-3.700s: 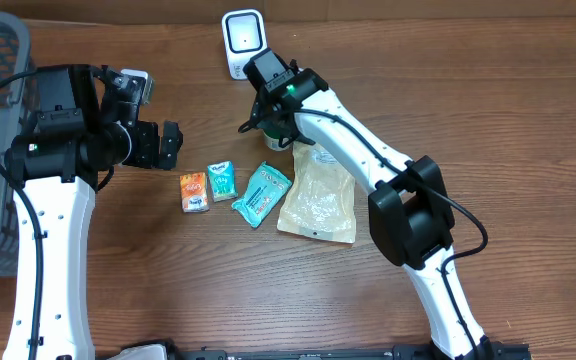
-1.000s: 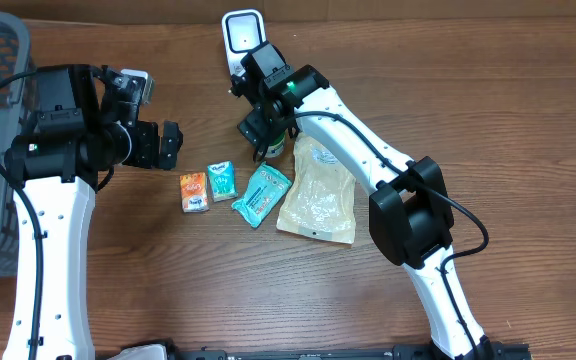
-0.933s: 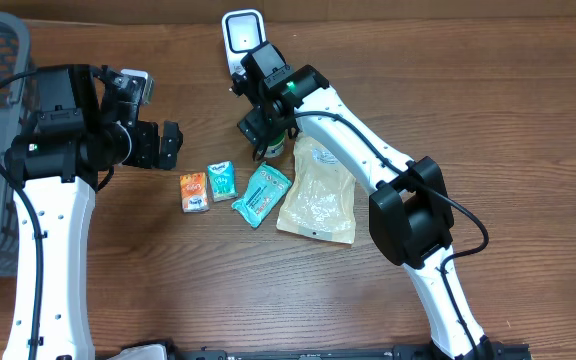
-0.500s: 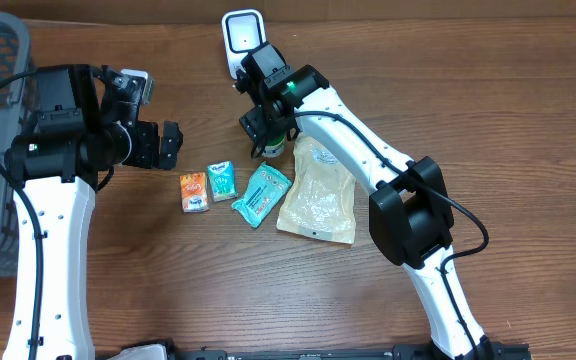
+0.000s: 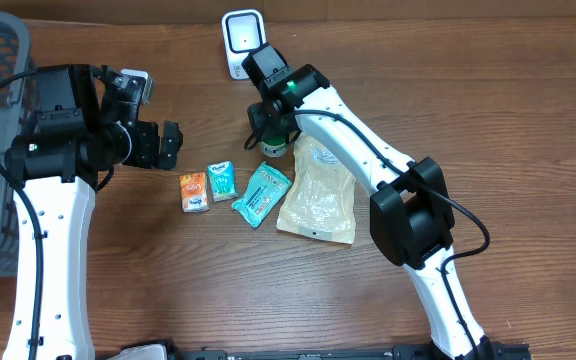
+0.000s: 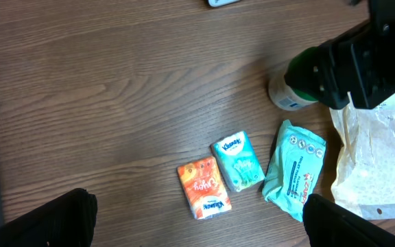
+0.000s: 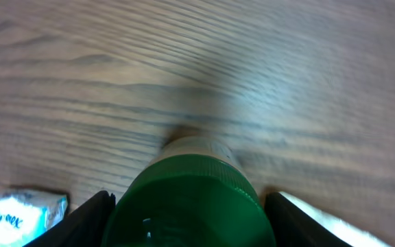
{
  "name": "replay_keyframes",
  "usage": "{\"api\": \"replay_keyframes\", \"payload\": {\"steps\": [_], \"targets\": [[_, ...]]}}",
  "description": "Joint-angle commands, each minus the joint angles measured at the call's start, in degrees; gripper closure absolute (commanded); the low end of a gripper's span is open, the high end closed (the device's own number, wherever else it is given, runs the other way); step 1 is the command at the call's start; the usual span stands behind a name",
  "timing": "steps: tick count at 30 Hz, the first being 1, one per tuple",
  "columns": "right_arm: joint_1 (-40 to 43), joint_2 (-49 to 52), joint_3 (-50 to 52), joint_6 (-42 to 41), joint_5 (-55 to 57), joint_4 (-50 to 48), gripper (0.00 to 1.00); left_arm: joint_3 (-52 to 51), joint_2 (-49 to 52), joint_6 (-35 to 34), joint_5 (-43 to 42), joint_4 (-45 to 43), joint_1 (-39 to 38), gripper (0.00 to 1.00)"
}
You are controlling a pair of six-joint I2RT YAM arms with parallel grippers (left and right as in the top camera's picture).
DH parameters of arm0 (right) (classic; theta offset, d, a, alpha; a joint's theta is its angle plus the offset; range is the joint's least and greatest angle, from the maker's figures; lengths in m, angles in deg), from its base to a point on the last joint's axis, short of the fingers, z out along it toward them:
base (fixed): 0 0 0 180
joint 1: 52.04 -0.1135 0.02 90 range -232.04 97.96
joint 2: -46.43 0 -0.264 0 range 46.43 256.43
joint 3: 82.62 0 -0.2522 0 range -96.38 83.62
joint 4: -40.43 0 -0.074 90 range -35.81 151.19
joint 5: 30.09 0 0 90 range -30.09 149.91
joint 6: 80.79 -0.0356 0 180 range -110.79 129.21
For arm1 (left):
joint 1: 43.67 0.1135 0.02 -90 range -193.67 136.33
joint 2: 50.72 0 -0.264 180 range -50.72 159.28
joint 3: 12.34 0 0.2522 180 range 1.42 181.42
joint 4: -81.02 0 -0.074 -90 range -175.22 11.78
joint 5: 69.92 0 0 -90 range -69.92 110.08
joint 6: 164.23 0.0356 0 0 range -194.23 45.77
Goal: Scan the item barcode
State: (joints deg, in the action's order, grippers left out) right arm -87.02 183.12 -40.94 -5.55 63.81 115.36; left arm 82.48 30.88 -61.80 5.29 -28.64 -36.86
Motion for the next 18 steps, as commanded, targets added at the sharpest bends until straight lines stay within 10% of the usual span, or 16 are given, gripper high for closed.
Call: {"api": "replay_keyframes", "payload": {"steps": [1, 10, 18], "targets": [[0.02, 0.00, 0.42, -15.15, 2.49, 2.58, 0.44, 1.07, -0.35, 0.00, -0.07, -0.04, 0.02, 0.00], [-0.42, -0.04, -1.42, -19.15, -0.37, 4.61, 0.14, 1.07, -0.35, 0.00, -0.07, -0.04, 0.02, 0.00], [-0.15, -0.04, -10.75, 16.72, -2.32, 9.38, 0.04, 1.07, -0.35, 0.00, -0.07, -0.04, 0.02, 0.01]]}}
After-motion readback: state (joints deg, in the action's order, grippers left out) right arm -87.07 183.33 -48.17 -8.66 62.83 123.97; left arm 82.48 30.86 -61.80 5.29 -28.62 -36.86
